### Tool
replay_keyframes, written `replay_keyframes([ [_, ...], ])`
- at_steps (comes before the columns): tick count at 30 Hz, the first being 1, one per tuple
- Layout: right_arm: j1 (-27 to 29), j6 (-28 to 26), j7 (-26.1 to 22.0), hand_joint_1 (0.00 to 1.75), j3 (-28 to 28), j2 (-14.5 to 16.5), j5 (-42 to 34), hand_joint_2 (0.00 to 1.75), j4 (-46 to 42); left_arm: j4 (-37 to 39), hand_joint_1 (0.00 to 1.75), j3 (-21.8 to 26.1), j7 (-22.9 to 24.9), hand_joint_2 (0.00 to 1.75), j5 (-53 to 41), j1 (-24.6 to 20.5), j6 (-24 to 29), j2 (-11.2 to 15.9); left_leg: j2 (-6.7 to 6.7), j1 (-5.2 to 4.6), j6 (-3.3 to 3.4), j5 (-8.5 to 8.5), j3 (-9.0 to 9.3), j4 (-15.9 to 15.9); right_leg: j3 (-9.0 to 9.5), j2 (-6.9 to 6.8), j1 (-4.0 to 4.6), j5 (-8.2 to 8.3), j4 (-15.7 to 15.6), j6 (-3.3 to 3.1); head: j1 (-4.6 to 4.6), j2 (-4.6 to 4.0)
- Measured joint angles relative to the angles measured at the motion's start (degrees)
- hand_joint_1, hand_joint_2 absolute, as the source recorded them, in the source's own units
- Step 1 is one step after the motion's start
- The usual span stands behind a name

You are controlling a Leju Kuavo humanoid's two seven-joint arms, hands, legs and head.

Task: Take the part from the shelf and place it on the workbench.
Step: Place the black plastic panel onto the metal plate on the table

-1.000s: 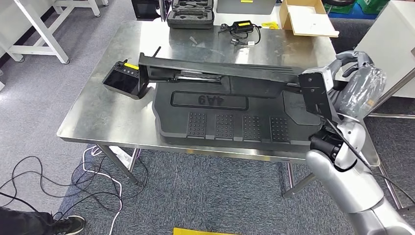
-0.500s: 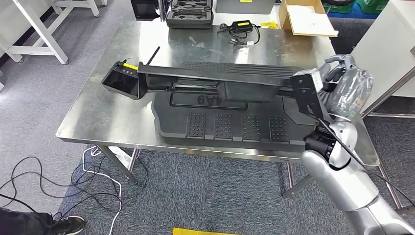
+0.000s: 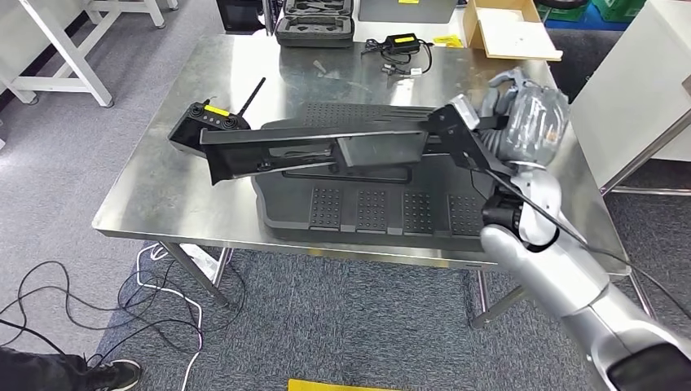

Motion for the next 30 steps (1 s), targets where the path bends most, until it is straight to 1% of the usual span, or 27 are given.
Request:
replay_keyframes([
  [4, -3.81, 2.04, 0.01, 1.75, 2.75, -0.07, -1.99, 1.75, 2.51, -0.09, 0.00, 0.26, 0.21, 0.00, -0.15, 0.13, 0.01, 0.00, -0.01, 0.00, 0.00, 0.00, 0.00, 0.00, 0.00, -0.01, 0.00, 0.00, 0.00, 0.00, -0.02, 0.00],
  [9, -7.35, 3.35, 0.01, 1.75, 4.60, -0.07, -4.00, 1.75, 5.26, -0.12, 0.00, 0.40, 0.40, 0.00, -0.46, 0.12, -0.01, 0.00, -0.01, 0.00, 0.00, 0.00, 0.00, 0.00, 0.00, -0.01, 0.00, 0.00, 0.00, 0.00, -0.06, 0.00],
  [18, -9.82, 4.86, 0.01, 1.75, 5.94, -0.07, -4.75, 1.75, 8.57, -0.21, 0.00, 0.84, 0.51, 0.00, -0.61, 0.12, -0.04, 0.00, -0.01, 0.00, 0.00, 0.00, 0.00, 0.00, 0.00, -0.01, 0.00, 0.00, 0.00, 0.00, -0.07, 0.00],
  [21, -10.66, 7.65, 0.01, 1.75, 5.87, -0.07, -4.79, 1.75, 9.73, -0.29, 0.00, 0.85, 0.66, 0.00, -0.76, 0.12, -0.16, 0.00, -0.01, 0.00, 0.00, 0.01, 0.01, 0.00, 0.00, 0.00, 0.00, 0.00, 0.00, 0.00, -0.07, 0.00],
  [25, -11.44, 13.12, 0.01, 1.75, 4.78, -0.05, -2.70, 1.75, 10.95, -0.51, 0.00, 0.86, 1.10, 0.00, -1.10, 0.12, -0.44, 0.00, -0.02, 0.00, 0.00, 0.01, 0.01, 0.00, 0.00, -0.02, 0.00, 0.00, 0.00, 0.00, -0.09, 0.00],
  [28, -11.34, 18.18, 0.01, 1.75, 2.47, 0.03, -0.60, 1.75, 11.61, -0.60, 0.00, 0.85, 1.55, 0.00, -1.56, 0.08, -0.80, 0.00, -0.02, 0.00, 0.00, 0.02, 0.01, 0.01, 0.00, -0.02, -0.01, 0.00, 0.00, 0.00, -0.11, 0.00],
  [30, -10.97, 20.55, 0.01, 1.75, 0.19, 0.24, 0.12, 1.75, 12.00, -0.60, 0.00, 0.84, 1.83, 0.00, -1.86, 0.02, -1.14, 0.00, -0.02, -0.01, 0.00, 0.02, 0.01, 0.01, 0.00, -0.02, -0.01, 0.00, 0.00, 0.00, -0.10, 0.00],
])
